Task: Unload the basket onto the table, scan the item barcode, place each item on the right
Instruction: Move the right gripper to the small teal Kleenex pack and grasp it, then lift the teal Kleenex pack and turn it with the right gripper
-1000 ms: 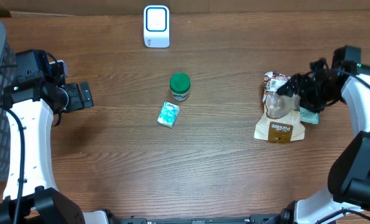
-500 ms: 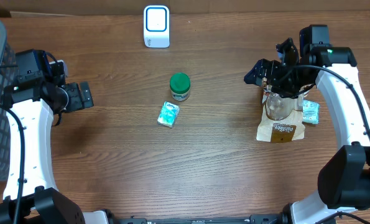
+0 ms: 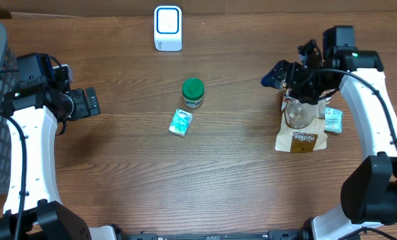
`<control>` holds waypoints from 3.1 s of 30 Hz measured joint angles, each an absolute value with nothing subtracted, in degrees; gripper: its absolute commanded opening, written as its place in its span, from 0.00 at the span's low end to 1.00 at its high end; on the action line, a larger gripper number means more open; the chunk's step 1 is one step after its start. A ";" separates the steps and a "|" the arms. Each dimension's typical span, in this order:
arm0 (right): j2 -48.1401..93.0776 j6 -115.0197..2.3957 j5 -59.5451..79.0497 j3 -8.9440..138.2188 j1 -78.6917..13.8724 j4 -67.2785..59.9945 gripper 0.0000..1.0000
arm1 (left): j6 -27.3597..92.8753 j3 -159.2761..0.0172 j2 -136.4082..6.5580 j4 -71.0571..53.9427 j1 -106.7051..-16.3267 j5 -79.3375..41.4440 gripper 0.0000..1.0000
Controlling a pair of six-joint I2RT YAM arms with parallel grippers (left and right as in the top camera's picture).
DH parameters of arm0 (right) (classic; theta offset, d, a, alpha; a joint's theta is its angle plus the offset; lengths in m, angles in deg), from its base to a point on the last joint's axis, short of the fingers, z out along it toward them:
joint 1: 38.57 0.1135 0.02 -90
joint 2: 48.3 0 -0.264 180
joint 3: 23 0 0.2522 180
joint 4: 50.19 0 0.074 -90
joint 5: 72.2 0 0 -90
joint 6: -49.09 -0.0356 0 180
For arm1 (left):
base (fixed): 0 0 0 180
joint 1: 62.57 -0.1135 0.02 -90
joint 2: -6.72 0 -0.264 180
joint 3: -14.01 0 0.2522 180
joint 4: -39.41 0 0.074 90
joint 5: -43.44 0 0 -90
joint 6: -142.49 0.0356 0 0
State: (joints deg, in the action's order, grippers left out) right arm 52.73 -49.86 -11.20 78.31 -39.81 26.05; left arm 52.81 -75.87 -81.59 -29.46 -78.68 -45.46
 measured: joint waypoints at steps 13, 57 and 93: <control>52.97 -62.28 -10.78 69.30 -21.05 10.84 0.75 | 52.81 -75.87 -81.59 -29.46 -78.68 -45.46 1.00; 67.00 -91.96 15.27 62.27 5.02 -15.32 0.30 | 52.81 -75.87 -81.59 -29.49 -78.68 -45.46 1.00; 60.49 -51.22 -43.02 64.36 -19.74 7.10 0.04 | 52.81 -75.87 -81.59 -29.46 -78.68 -45.46 0.99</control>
